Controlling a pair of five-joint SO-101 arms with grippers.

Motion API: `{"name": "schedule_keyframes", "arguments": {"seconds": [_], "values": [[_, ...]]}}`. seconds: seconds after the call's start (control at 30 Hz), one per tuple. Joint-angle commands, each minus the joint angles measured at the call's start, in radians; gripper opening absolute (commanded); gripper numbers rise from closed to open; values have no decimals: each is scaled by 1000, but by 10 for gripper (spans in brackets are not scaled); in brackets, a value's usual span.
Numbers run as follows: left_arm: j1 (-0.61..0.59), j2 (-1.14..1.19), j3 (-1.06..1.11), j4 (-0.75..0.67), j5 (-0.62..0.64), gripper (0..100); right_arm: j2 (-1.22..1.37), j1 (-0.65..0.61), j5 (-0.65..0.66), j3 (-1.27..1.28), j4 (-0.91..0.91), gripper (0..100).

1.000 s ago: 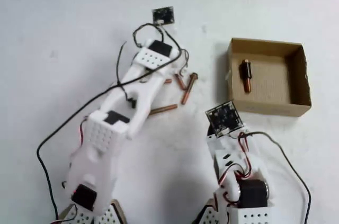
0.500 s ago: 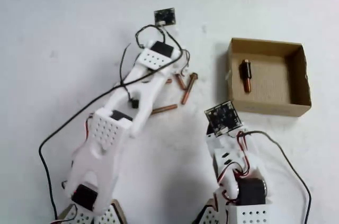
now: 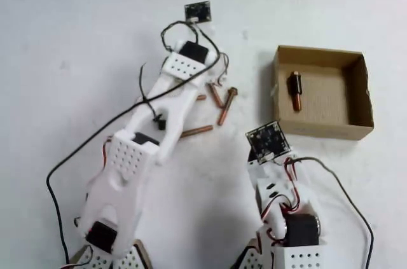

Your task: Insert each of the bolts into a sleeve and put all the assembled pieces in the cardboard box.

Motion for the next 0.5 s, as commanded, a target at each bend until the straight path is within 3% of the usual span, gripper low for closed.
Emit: {"name": "schedule_keyframes", "arguments": {"seconds": [0.0, 0.17, 0.37, 0.47], "values": [[2, -2, -49, 9, 15, 28, -10, 15, -5, -11, -28, 17], [2, 7, -49, -15, 15, 41, -10, 15, -5, -11, -28, 17], [1, 8, -40, -11, 74, 199, -10, 15, -5, -11, -28, 17], [1, 8, -40, -11, 75, 215, -10, 15, -5, -11, -28, 17]]}}
